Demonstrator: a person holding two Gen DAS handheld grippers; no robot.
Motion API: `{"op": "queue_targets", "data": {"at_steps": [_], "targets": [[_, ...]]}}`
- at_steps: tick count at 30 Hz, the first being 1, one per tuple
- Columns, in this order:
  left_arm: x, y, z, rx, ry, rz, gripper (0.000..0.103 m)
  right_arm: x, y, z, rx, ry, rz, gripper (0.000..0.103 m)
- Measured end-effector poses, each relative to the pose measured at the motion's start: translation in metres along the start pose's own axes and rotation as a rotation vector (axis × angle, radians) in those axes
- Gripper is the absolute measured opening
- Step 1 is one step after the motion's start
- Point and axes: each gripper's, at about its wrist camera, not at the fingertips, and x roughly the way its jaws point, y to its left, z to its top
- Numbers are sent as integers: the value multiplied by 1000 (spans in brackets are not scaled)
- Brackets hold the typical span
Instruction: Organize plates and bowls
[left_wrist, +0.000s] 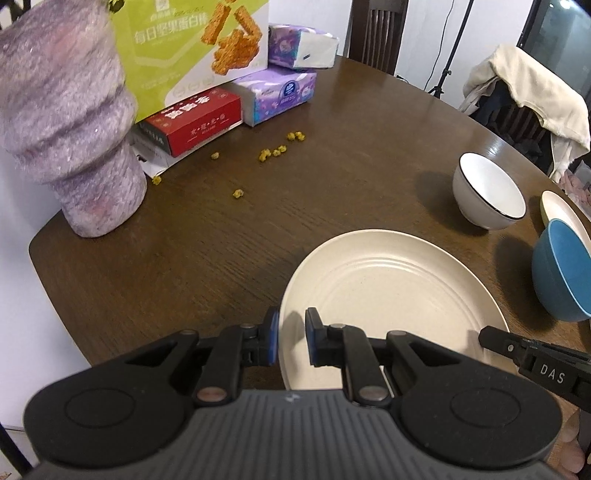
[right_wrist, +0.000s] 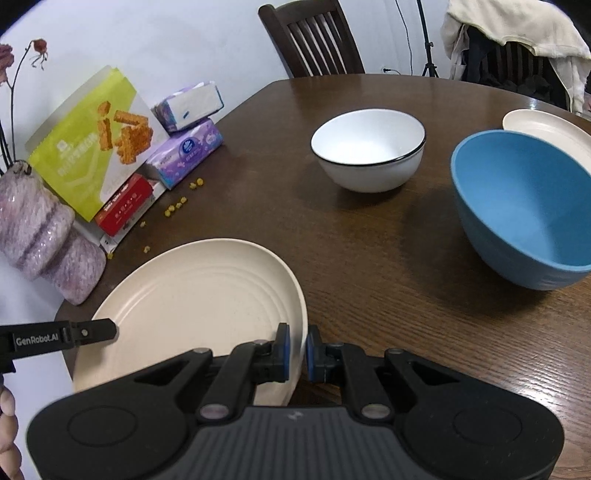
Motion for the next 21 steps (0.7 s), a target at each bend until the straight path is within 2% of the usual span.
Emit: {"op": "queue_targets", "data": {"at_steps": [21], "targets": [[31,16,-7,-28,53,20,15,29,16,-5,-87,28,-25,9]]}}
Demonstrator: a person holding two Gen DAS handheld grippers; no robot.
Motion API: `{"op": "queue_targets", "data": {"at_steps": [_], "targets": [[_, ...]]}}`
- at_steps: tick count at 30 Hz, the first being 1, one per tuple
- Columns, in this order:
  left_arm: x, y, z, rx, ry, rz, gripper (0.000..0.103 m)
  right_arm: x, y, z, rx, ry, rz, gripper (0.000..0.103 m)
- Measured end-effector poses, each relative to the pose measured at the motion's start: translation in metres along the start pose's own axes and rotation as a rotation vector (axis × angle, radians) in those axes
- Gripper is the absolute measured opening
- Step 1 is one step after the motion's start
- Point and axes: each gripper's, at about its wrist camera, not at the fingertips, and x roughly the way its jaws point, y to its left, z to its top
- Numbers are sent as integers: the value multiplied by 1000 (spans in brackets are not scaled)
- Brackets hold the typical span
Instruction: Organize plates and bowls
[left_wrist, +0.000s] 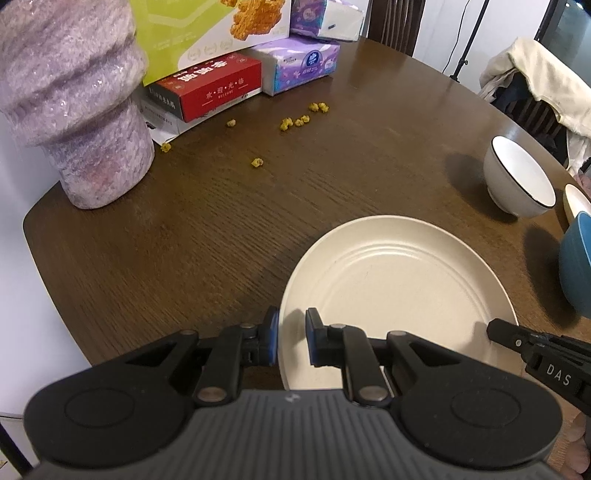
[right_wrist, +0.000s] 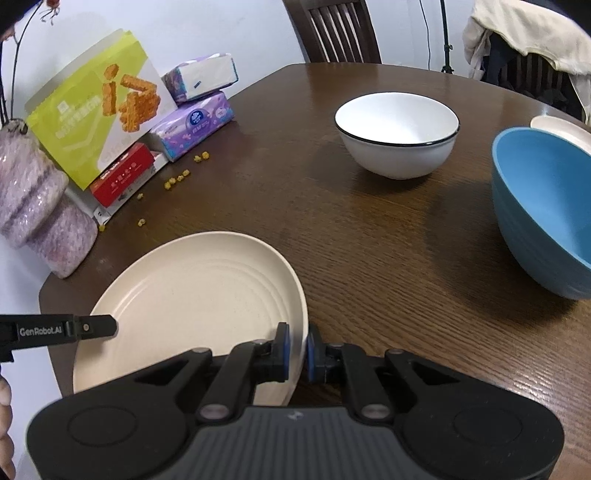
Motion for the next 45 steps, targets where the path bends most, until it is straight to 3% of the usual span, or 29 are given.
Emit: {"op": "queue_targets", "data": {"at_steps": [12,15,17,18,20,22,23,26,27,28,29,33,45], "targets": [[9,0,-4,3,34,-5,17,4,0,1,-15,5,-11,10],[9,2,0,-8,50,-20,26,6,1,2,-12,23,-7,15],[5,3,1,-1,34,-4,45,5,2,4,-14,28,-5,16],[2,4,2,4,23,6,49,4,3,5,-16,26,-5,18],[-3,6,4,4,12,16,61,-1,4,8,-16,20,3,26],[-9,7,6,3,-5,17,76,-7,5,10,-21,7,-2,47],[-13,7,7,4,-15,21,83,-11,6,11,-26,-2,-8,51],[-23,4,10,19,-34,16,90,-22,7,14,-31,-13,-17,72],[-27,2,11,25,-41,12,93,-26,7,15,-31,-16,-19,83],[-30,1,11,30,-50,12,100,-29,7,15,-31,-18,-22,91],[-34,-1,11,34,-64,12,102,-32,8,16,-31,-19,-30,93],[-48,-11,12,54,-105,15,103,-45,4,17,-27,-12,-73,103],[-80,-42,14,108,-170,-43,103,-96,-22,10,39,-40,-130,103]]}}
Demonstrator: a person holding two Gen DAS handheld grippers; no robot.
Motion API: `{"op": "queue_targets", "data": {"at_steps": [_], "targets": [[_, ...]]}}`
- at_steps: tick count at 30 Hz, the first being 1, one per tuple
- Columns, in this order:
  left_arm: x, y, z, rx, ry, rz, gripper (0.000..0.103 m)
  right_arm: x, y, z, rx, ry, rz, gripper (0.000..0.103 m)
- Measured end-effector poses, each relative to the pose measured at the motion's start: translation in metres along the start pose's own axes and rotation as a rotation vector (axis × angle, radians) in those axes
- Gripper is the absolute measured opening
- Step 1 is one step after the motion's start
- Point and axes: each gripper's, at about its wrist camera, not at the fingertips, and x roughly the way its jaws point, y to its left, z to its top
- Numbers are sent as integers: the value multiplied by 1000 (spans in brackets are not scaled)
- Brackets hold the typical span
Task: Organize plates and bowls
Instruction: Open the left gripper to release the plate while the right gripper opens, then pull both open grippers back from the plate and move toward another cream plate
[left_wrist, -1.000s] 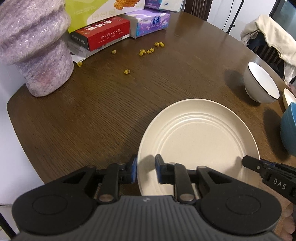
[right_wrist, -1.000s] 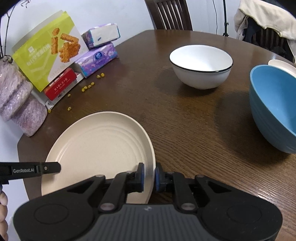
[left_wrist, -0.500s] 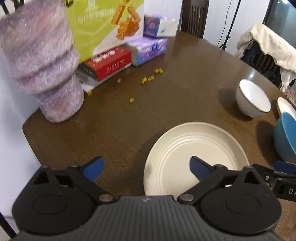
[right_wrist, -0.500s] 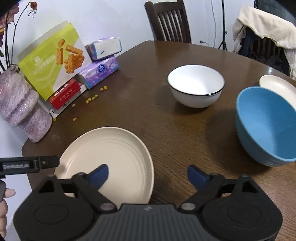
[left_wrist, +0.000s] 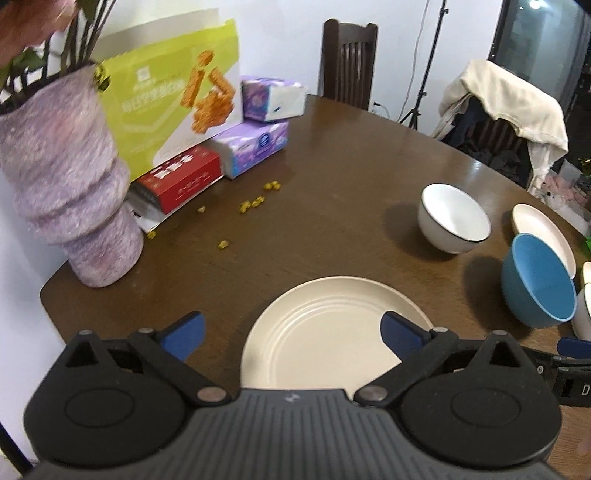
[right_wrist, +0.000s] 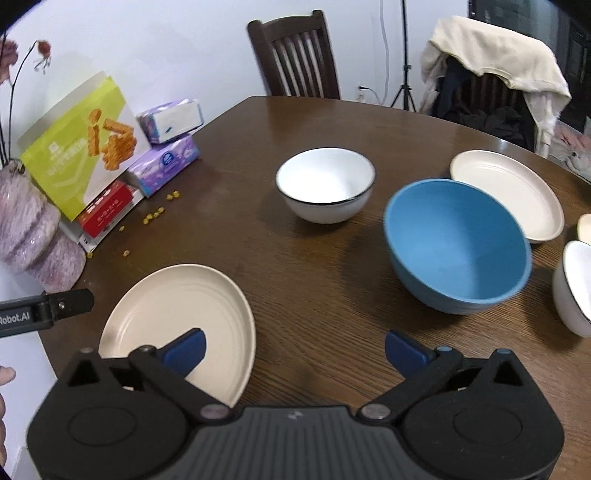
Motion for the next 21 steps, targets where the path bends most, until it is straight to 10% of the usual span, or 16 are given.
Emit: {"op": "queue_targets", "data": {"at_steps": [21], "targets": [[-33,-82,6,171,-68,-122,103,-66,-77,-25,148,-58,-152,103]]}}
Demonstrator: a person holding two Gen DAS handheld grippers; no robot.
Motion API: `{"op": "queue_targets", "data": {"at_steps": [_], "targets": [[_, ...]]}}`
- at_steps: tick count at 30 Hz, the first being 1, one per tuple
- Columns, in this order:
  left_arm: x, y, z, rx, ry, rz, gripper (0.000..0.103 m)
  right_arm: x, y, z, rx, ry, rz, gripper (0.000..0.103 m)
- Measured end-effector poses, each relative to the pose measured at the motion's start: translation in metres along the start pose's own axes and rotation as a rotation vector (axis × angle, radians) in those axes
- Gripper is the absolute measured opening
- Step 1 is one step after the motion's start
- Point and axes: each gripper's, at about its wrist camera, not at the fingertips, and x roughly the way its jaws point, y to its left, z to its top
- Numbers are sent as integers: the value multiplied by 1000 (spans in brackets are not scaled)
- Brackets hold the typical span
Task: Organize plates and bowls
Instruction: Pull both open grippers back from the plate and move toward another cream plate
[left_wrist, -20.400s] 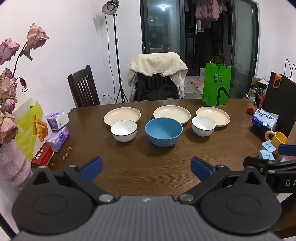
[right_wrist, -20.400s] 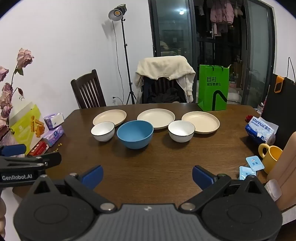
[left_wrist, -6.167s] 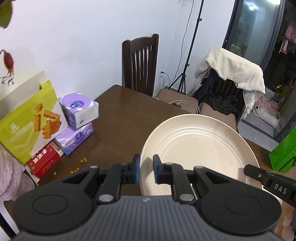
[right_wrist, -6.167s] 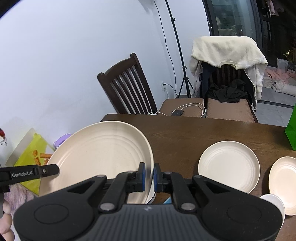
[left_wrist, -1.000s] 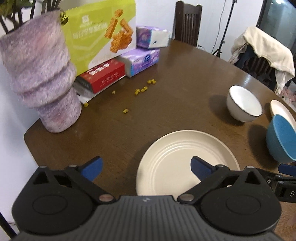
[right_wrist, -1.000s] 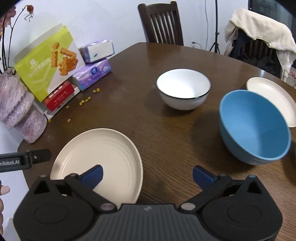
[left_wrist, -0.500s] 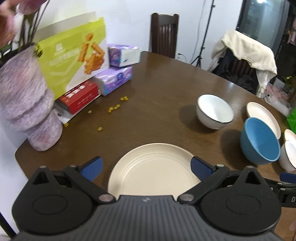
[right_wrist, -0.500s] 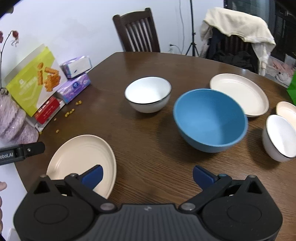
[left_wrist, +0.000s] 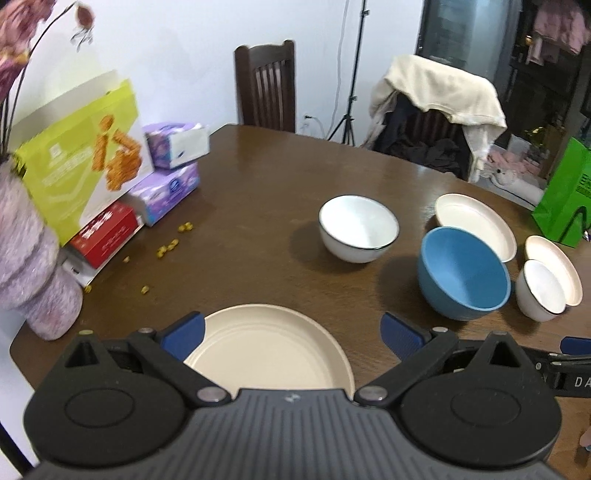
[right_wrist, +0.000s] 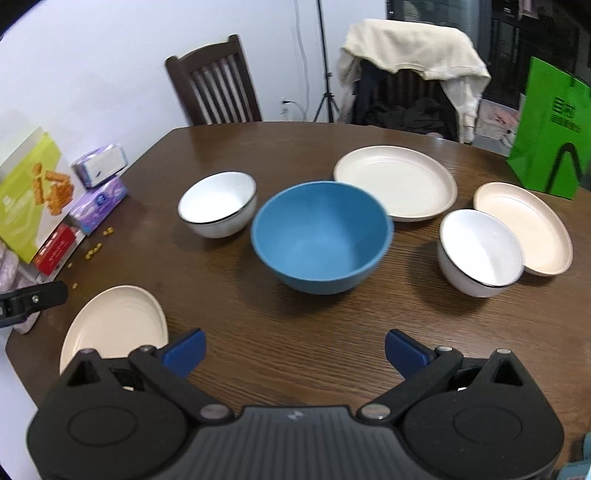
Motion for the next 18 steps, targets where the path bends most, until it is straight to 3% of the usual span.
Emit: {"op": "queue_targets", "data": {"at_steps": [18], "targets": [[-16,-65,14,105,-44,-79,103,-45,-53,-1,86,-72,-85,103]]}}
